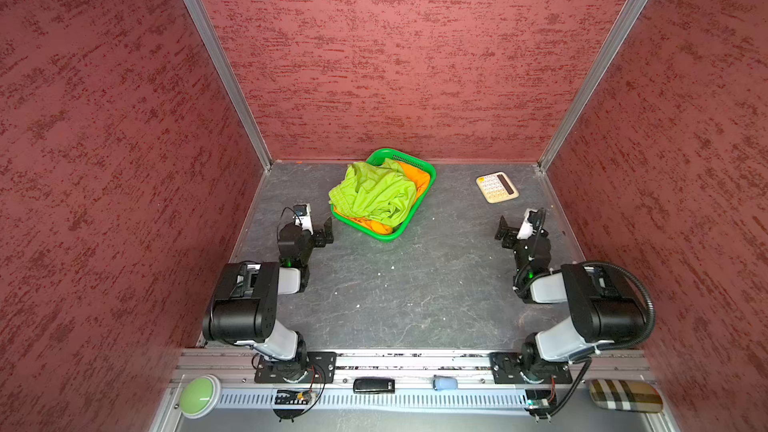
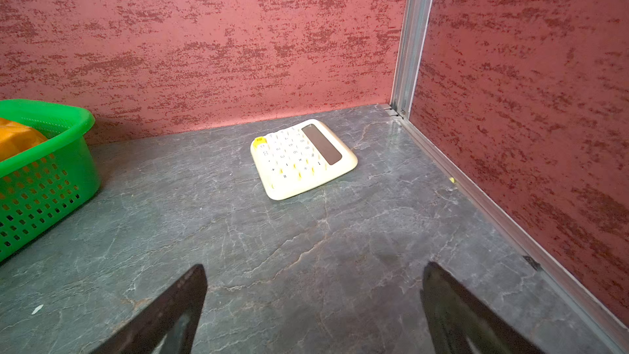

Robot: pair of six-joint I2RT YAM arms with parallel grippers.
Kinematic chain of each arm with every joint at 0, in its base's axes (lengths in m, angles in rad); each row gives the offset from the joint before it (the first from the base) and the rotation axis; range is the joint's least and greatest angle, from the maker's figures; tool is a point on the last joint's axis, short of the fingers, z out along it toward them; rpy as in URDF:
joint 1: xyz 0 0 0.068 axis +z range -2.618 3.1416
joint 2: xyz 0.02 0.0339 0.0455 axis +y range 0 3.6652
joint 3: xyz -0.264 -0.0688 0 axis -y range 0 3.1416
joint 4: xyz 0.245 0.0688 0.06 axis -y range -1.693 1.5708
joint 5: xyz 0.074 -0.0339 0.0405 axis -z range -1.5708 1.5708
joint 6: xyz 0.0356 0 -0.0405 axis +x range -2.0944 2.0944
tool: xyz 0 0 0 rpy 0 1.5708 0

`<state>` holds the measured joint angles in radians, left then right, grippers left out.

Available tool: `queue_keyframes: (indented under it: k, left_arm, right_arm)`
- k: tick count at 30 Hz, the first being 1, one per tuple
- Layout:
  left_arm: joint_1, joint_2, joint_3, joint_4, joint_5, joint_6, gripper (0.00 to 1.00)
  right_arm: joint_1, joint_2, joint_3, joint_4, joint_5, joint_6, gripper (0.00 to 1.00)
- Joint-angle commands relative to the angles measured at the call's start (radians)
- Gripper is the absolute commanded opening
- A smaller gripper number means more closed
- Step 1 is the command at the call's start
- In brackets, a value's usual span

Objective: Fold and stack the shorts

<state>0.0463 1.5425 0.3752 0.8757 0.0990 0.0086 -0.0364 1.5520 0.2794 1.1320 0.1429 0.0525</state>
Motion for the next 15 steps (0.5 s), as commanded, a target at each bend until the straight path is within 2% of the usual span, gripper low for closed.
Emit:
queue_keyframes:
  k: [1,7,15]
  left_arm:
    - [-0.001,-0.009,0.009,0.011,0.007,0.005,0.99]
    - [0.018,-0.008,0.010,0.008,0.043,-0.007,1.00]
    - [0.013,-0.007,0.010,0.008,0.034,-0.004,0.99]
  right_arm:
    - [-0.001,-0.009,-0.001,0.026,0.014,-0.007,0.99]
    - [-0.002,-0.008,0.000,0.026,0.014,-0.008,0.99]
    - [-0.001,-0.007,0.002,0.023,0.014,-0.008,0.99]
